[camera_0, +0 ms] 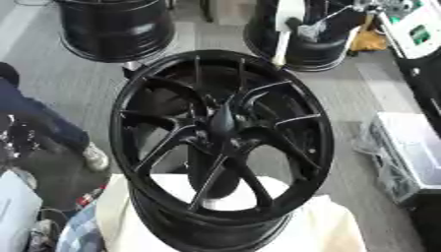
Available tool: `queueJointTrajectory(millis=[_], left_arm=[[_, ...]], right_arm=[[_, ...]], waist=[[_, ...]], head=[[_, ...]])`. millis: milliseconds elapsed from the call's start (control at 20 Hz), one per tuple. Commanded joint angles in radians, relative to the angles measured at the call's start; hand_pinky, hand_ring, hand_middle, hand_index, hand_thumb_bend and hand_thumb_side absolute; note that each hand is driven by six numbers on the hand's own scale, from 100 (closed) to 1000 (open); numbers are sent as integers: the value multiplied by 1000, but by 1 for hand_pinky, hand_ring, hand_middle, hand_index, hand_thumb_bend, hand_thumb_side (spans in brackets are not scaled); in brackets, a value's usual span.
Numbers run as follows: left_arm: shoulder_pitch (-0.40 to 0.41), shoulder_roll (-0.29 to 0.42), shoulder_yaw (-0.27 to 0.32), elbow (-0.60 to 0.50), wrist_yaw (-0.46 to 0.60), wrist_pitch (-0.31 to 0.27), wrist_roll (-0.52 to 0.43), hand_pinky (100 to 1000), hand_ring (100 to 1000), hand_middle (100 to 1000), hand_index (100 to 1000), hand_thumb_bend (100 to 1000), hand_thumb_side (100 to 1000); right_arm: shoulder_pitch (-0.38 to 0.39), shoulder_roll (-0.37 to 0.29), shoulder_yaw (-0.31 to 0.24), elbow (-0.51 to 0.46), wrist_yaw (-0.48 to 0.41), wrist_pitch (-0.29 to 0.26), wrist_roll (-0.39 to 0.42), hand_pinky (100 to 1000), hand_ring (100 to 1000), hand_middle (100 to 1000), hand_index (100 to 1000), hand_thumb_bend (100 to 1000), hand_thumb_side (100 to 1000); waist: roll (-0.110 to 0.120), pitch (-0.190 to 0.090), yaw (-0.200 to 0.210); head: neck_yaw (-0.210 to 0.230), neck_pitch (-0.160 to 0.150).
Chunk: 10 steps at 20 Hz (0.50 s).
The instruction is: Pull the pin out of the wheel hub.
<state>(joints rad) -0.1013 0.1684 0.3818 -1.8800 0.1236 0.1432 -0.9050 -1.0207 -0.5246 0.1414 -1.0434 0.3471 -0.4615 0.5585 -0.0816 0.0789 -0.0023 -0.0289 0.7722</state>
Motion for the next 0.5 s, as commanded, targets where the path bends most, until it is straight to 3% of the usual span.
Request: queueJointTrajectory(millis=[50, 350, 450, 500], left_arm=[[-2, 26, 11, -10, 1, 3, 3, 687, 572, 656, 755, 100, 849], [1, 24, 17, -13, -1, 8, 12, 687, 572, 656, 755, 100, 849], [0, 23, 21, -16, 0, 9, 17, 687, 572, 656, 755, 100, 849], [1, 23, 24, -16, 0, 9, 20, 687, 572, 656, 755, 100, 849]], right_arm=[[34, -123, -55, -75, -65, 33, -39, 685, 454, 378, 839, 100, 181], [257, -255, -194, -186, -122, 102, -174, 682, 449, 375, 837, 100, 181], [375, -271, -276, -204, -110, 135, -252, 681, 447, 375, 837, 100, 188], [436, -266, -316, -201, -103, 157, -293, 679, 447, 377, 832, 100, 251]], waist=[[6, -20, -8], [7, -19, -19], [9, -17, -23], [10, -16, -27]], head=[[10, -2], [21, -2], [28, -2], [34, -2]])
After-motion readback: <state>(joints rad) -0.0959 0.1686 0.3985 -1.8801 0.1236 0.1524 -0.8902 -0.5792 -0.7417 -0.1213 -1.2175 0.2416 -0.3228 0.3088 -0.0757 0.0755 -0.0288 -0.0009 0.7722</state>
